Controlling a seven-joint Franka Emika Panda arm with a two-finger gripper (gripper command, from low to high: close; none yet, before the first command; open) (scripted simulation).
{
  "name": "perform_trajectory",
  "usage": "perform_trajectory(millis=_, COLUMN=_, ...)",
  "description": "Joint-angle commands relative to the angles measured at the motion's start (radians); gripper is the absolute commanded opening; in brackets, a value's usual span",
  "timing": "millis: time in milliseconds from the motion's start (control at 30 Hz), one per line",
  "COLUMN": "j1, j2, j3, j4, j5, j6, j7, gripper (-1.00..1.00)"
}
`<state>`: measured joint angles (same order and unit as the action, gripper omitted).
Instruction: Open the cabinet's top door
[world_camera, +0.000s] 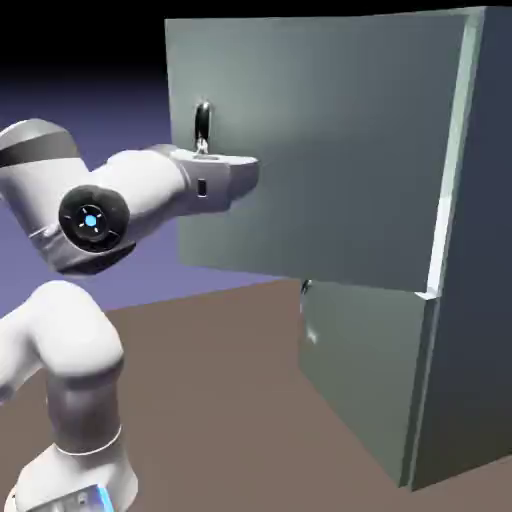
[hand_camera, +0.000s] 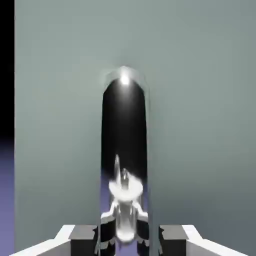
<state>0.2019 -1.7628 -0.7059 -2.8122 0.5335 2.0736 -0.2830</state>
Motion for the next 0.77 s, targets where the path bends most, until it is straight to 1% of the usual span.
perform_trajectory(millis=0, j1=0.014, j2=0.000, j3=-0.033, j4=0.029, j5=-0.027, j6=-0.043, j7=0.003, gripper=-1.00)
perform_trajectory(millis=167, j1=0.128, j2=0.000, j3=-0.165, j4=0.202, j5=-0.134, j6=-0.256, j7=0.021, gripper=-1.00)
perform_trajectory(millis=333, j1=0.267, j2=0.001, j3=-0.237, j4=0.383, j5=-0.197, j6=-0.441, j7=0.047, gripper=-1.00)
perform_trajectory(millis=633, j1=0.532, j2=0.002, j3=-0.285, j4=0.709, j5=-0.245, j6=-0.728, j7=0.109, gripper=-1.00)
perform_trajectory(millis=667, j1=0.532, j2=0.002, j3=-0.285, j4=0.710, j5=-0.245, j6=-0.728, j7=0.109, gripper=-1.00)
perform_trajectory(millis=700, j1=0.532, j2=0.002, j3=-0.285, j4=0.710, j5=-0.245, j6=-0.728, j7=0.109, gripper=1.00)
perform_trajectory(millis=733, j1=0.532, j2=0.002, j3=-0.285, j4=0.710, j5=-0.245, j6=-0.728, j7=0.109, gripper=1.00)
